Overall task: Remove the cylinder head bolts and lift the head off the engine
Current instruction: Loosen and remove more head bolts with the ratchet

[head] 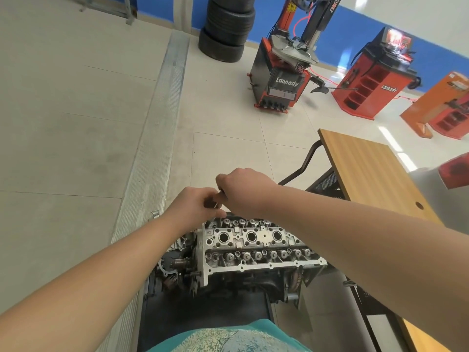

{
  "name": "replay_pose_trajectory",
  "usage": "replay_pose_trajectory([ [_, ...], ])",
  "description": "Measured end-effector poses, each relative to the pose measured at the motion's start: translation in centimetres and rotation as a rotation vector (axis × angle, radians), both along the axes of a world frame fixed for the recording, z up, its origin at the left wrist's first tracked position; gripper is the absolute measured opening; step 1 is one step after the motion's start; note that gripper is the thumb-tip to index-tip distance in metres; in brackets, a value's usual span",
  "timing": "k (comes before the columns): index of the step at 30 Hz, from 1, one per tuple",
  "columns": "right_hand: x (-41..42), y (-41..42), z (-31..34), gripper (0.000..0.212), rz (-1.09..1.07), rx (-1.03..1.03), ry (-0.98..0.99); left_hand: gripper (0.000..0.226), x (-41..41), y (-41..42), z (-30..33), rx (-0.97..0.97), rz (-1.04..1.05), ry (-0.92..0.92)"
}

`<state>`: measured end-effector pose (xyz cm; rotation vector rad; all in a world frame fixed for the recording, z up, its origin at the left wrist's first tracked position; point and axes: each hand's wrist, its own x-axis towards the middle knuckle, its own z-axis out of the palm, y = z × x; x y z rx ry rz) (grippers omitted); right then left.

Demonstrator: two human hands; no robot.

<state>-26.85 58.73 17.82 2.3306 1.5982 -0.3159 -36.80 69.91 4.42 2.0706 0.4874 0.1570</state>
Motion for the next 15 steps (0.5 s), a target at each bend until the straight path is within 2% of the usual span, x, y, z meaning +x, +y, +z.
replay_pose_trajectory([
  [2,0.5,-0.3,0.1,0.011,0.162,-0.017,0.047,0.022,-0.5,0.3,-0.2,-0.050,-0.076,0.020],
  [4,0.7,-0.4,0.3,0.017,0.332,-0.015,0.073,0.035,-0.8,0.5,-0.2,-0.025,-0.129,0.052],
  [6,0.6,-0.4,0.7,0.028,0.300,0.031,0.130,0.032,-0.7,0.5,0.0,0.032,-0.114,0.048],
  [8,0.2,-0.1,1.1,0.048,0.097,0.038,0.123,0.016,-0.4,0.5,0.2,0.022,-0.031,0.007],
  [9,0.1,0.1,0.9,0.047,0.019,0.019,0.061,0.011,-0.2,0.4,0.3,-0.004,0.013,-0.008],
  [11,-0.1,0.3,0.2,0.042,-0.032,-0.026,-0.046,0.020,0.1,0.0,0.1,0.024,0.032,-0.021],
  [15,0.7,-0.4,-0.1,0.015,0.130,-0.030,0.020,0.021,-0.1,0.0,-0.6,-0.072,-0.091,-0.026],
])
